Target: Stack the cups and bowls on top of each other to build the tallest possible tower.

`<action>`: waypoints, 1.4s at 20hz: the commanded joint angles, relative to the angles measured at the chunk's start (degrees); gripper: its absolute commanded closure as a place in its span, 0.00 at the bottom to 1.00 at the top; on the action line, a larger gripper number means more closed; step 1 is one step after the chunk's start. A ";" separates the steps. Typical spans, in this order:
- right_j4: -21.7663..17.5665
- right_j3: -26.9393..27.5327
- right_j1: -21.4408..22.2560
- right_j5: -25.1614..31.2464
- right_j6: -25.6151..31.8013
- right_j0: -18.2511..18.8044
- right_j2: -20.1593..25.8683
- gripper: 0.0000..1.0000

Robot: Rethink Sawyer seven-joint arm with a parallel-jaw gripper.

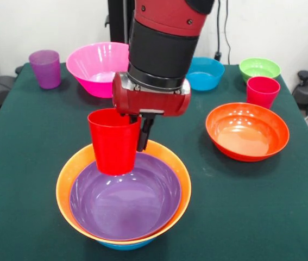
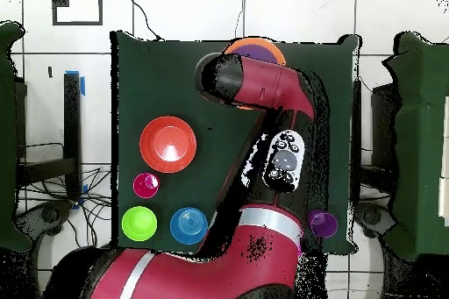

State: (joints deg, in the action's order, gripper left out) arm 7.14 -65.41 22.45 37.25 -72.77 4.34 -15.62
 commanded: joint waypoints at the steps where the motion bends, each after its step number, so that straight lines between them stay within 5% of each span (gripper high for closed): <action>1: -5.87 -4.83 -3.36 -2.93 -3.91 -1.17 4.59 1.00; 28: -3.93 -3.49 -7.89 -4.37 -7.46 -3.25 1.24 1.00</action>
State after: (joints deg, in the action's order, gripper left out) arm 7.17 -65.39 15.52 35.67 -72.77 1.53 -17.49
